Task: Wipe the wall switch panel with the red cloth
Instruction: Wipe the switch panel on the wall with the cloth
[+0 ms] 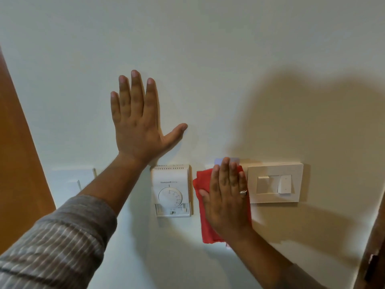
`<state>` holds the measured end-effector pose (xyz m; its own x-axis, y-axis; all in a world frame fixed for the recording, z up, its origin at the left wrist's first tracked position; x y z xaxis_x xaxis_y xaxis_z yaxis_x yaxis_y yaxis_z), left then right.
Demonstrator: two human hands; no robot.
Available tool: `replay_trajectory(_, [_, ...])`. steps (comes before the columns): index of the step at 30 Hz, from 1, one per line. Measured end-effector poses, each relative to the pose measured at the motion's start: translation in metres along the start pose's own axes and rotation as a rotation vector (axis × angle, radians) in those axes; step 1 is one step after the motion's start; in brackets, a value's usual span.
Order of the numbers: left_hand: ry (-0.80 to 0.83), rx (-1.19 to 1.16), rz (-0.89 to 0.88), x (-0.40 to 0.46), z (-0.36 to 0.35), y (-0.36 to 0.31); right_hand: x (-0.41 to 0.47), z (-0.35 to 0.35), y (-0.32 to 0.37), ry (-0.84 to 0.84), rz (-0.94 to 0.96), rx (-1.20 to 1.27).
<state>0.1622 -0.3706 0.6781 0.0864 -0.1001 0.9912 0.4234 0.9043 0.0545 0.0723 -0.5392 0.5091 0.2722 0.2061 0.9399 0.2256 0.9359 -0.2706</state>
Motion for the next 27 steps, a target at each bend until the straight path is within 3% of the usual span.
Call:
replay_trajectory(2, [-0.003, -0.003, -0.005, 0.0, 0.0, 0.001, -0.001, -0.002, 0.003, -0.013, 0.014, 0.007])
replay_trajectory(5, [0.009, -0.012, 0.0, 0.0, 0.0, 0.0, -0.017, -0.003, -0.017, 0.022, 0.362, -0.063])
replay_trajectory(7, [0.009, -0.016, 0.004, 0.0, 0.002, 0.0, -0.022, -0.001, -0.033, 0.018, 0.482, -0.074])
replay_trajectory(14, [0.028, -0.02, 0.003, 0.0, 0.002, -0.001, 0.004, -0.001, -0.008, 0.028, 0.022, 0.017])
replay_trajectory(16, [0.011, -0.012, 0.0, 0.0, 0.002, 0.001, 0.003, -0.002, -0.003, 0.014, 0.054, -0.004])
replay_trajectory(21, [0.018, -0.005, -0.007, -0.001, 0.003, 0.001, -0.009, 0.003, -0.023, 0.014, 0.384, -0.033])
replay_trajectory(27, [0.029, -0.001, 0.002, 0.0, 0.001, 0.001, -0.001, -0.003, -0.01, -0.021, 0.198, -0.028])
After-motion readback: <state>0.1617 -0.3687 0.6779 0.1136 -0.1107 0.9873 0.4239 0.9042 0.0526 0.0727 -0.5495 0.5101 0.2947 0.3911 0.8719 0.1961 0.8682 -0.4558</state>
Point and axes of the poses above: each hand's wrist, its own x-axis towards the middle knuckle, its own z-axis out of the back of the hand, y = z × x, the point moved 3 cm from there along x, towards the middle knuckle, and after that the axes turned 5 degrees about z, right-handed, at the moved point
